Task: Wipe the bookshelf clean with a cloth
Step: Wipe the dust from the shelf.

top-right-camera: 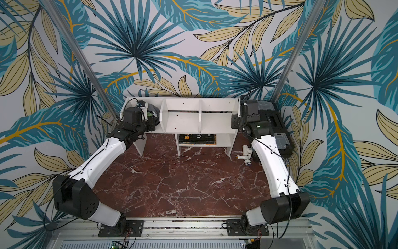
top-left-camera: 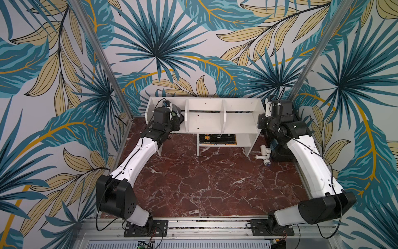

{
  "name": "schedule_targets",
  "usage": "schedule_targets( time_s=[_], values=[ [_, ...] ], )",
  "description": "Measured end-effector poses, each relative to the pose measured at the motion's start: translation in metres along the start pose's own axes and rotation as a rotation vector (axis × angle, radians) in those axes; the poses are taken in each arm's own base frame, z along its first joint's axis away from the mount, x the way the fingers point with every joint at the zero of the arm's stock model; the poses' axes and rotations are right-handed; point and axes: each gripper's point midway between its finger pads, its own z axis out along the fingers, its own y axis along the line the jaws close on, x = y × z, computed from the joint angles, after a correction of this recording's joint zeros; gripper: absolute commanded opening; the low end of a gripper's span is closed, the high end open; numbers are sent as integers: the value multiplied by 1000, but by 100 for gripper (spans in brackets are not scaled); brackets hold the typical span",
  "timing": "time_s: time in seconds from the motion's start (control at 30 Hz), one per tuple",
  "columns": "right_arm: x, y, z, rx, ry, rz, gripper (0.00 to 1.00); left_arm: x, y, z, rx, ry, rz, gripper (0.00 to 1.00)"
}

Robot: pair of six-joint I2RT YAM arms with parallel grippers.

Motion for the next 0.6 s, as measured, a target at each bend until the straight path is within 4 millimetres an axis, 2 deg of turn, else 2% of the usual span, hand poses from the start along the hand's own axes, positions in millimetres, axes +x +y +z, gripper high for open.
schedule_targets(
  time_s=[0.17, 0.27, 0.33, 0.47, 0.6],
  values=[
    [0, 0, 0, -1, -3, 1, 0, 9, 8, -17, -22, -14, -12, 0],
    [0, 0, 0, -3, -5, 1, 0, 15, 24, -37, -68, -22, -19, 0],
    [0, 1, 0, -4, -5, 1, 0, 14, 42, -44, -111, -24, -36, 0],
    [0, 0, 0, -4, -13, 3, 0, 12, 76, -49, -208, -20, -58, 0],
    [1, 0, -1, -5, -20, 4, 0, 7, 78, -48, -220, 4, -38, 0]
  ],
)
